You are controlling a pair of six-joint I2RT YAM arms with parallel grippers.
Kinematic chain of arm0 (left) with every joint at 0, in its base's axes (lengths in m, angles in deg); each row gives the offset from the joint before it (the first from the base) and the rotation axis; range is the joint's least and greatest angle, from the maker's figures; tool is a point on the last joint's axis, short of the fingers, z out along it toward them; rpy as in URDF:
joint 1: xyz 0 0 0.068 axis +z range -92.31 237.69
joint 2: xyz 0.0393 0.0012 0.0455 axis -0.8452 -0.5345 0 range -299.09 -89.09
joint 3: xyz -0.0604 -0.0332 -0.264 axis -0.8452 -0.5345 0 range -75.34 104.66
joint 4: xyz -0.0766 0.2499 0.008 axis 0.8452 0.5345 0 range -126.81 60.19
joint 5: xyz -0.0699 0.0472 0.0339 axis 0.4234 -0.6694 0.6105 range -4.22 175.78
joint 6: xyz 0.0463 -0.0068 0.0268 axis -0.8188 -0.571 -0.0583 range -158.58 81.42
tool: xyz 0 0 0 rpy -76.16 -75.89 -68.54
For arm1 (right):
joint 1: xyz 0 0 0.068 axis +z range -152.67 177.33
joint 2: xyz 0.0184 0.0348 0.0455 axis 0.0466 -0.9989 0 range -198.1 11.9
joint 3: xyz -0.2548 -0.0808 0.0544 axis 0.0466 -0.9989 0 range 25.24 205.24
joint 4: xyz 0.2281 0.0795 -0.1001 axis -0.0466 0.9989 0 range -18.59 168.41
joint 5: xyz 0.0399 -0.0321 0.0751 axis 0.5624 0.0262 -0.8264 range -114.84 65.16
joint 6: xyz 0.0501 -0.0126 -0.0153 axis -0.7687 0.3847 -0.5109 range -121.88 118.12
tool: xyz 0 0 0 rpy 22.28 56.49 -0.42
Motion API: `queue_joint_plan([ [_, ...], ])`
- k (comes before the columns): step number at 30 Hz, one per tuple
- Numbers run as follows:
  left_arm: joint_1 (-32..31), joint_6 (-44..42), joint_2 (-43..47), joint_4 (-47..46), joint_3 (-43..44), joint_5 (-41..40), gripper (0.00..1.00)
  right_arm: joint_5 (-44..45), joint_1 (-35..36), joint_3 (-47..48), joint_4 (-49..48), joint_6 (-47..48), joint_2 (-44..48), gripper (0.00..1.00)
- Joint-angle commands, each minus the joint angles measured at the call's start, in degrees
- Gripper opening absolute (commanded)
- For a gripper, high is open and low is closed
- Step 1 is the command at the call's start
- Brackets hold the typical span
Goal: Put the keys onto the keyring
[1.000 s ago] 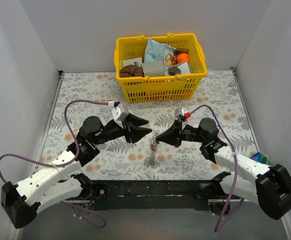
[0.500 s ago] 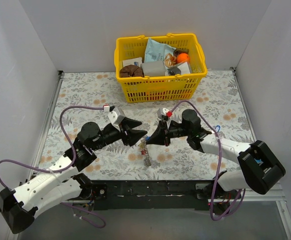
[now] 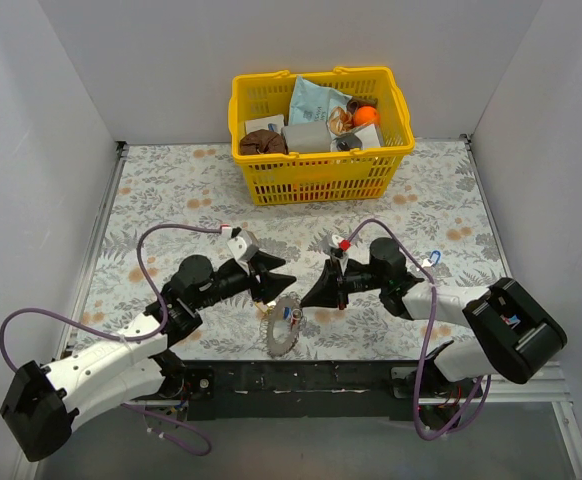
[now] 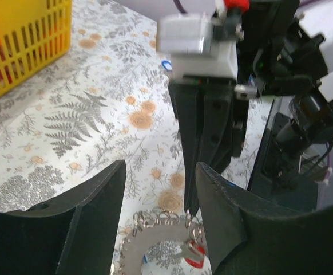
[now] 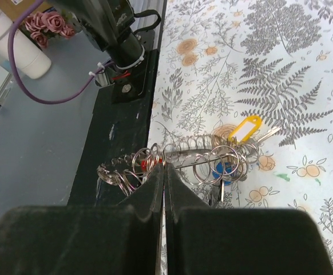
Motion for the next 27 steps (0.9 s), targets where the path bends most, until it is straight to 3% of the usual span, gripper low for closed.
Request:
queue_joint_plan([
  [1,-0.1,-1.9,1.3,-5.0,-4.1,4.9,0.52,-1.5,-0.6,-0.2,-5.9,-0.4,3.1,0.01],
  [6,-0.1,-2.5,2.9,-6.4,-7.2,8.2,0.49,-2.3,-0.7,-0.1,-6.6,-0.6,3.5,0.01],
  [17,-0.1,-5.2,1.9,-12.2,-12.5,4.6,0.32,-3.8,-0.7,-0.3,-10.2,-3.0,2.9,0.01],
  [24,-0.2,-6.6,0.4,-15.3,-14.7,3.6,0.31,-4.0,-0.7,-0.2,-10.7,-3.6,3.2,0.01],
  [27,-0.2,-7.1,-0.1,-16.7,-15.2,7.0,0.32,-3.9,-0.7,-0.1,-10.8,-3.8,3.3,0.01],
])
